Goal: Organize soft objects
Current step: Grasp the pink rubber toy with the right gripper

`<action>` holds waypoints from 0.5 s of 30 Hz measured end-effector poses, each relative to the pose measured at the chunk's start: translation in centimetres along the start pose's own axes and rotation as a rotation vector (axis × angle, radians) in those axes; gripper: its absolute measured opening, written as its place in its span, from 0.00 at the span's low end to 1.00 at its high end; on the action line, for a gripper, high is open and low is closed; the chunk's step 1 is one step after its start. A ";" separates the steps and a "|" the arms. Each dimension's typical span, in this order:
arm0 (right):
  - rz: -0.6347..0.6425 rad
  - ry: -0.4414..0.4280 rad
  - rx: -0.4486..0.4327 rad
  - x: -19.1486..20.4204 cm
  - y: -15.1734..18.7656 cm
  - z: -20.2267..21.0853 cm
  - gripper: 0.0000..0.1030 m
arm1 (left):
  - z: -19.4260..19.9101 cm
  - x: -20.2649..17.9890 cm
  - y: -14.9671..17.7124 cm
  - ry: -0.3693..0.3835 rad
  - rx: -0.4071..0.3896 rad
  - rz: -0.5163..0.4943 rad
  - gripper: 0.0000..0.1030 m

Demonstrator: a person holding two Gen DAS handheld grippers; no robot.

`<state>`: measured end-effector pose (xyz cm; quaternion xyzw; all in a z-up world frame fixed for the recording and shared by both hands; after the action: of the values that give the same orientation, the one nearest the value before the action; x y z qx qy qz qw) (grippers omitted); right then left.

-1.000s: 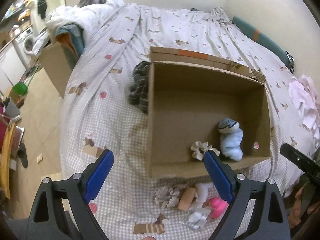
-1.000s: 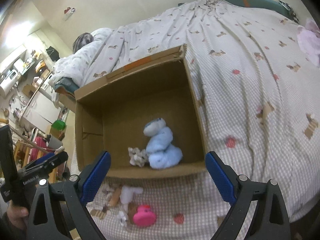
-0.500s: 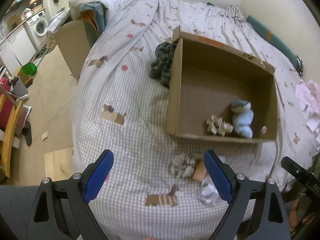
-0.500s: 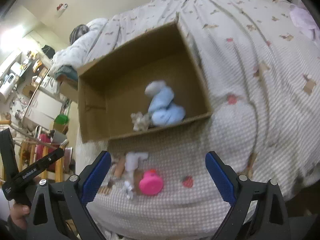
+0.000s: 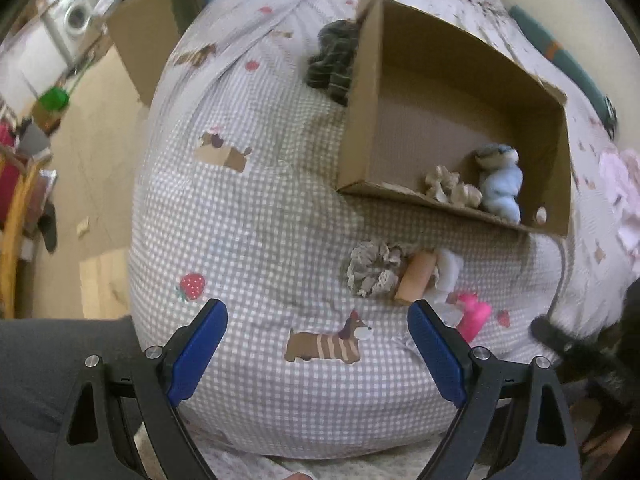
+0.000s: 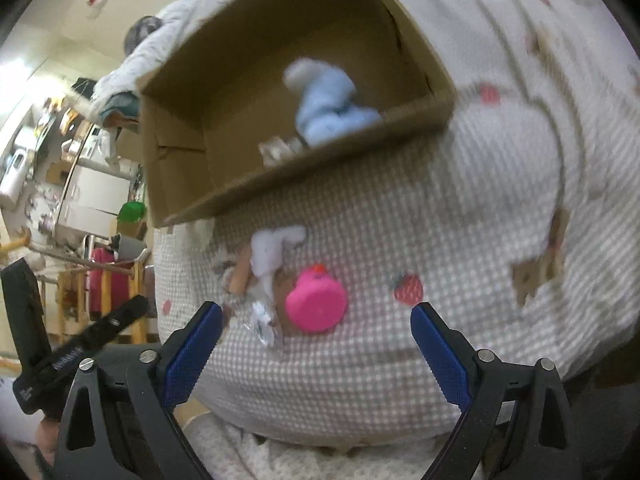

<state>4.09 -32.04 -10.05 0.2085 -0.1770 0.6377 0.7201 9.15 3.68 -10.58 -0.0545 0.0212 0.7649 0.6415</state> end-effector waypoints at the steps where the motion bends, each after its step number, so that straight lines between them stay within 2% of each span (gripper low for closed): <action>1: -0.012 0.000 0.014 -0.3 0.0 -0.4 0.98 | -0.2 0.5 -0.1 -0.007 0.004 0.020 0.88; 5: 0.007 0.006 0.030 0.1 -0.1 -1.1 0.95 | -1.1 1.3 -0.1 -0.003 0.039 0.051 0.88; 8: 0.019 0.032 0.049 0.4 -0.3 -2.2 0.82 | -1.3 1.4 -0.1 -0.005 0.047 0.060 0.88; 12: -0.029 0.006 0.092 -0.3 -1.0 -4.0 0.60 | -1.2 1.5 -0.2 0.005 0.043 0.063 0.88; 15: -0.037 0.004 0.113 -0.2 -1.5 -5.0 0.59 | -1.3 1.8 -0.3 0.007 0.043 0.075 0.88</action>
<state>5.47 -29.78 -14.54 0.2506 -0.1353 0.6338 0.7191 9.17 5.38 -12.02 -0.0425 0.0420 0.7877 0.6132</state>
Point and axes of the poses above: each gripper's, at about its wrist camera, not at the fingertips, and z roughly against the way its jaws point, x to its left, y to its underside, the point moved 6 cm from there along -z, roughly the way its jaws point, and after that the axes turned 15 degrees about x, right-handed, at the moved point
